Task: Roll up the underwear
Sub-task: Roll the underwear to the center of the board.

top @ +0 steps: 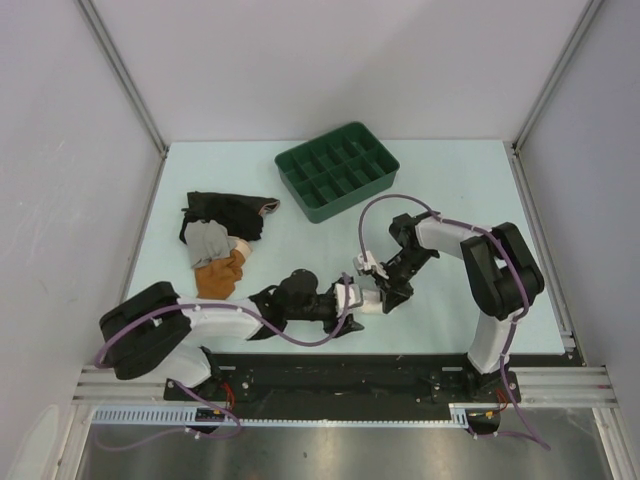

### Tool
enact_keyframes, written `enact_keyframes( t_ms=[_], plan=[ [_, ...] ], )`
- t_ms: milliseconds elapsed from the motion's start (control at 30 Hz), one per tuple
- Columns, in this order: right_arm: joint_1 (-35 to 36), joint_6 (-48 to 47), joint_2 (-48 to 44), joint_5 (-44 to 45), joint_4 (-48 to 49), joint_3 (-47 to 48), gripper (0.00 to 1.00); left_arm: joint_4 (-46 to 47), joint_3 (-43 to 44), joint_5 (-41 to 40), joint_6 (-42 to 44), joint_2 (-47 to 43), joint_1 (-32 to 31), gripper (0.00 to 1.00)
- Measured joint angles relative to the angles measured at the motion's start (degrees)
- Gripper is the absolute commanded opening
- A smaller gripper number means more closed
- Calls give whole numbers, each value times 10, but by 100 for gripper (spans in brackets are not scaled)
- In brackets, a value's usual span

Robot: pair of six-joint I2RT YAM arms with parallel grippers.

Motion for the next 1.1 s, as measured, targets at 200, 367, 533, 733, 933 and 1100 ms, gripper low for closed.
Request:
enact_keyframes(
  t_ms=[200,367,533,733,933,1100],
  plan=[
    [-8,29,37,-7,-31,33,9,-83,110,-56,86,66,-44,64],
    [-15,48,69,-14,-60,61,9,-134,144,-80,132,101,-44,64],
    [-21,62,93,-20,-84,82,8,-155,160,-62,138,129,-17,65],
    [-26,78,125,-24,-114,110,6,-153,162,-17,136,135,26,67],
    [-30,83,136,-29,-124,118,6,-171,214,54,132,190,48,68],
    [-31,83,136,-30,-124,118,5,-184,240,95,127,232,57,67]
  ],
)
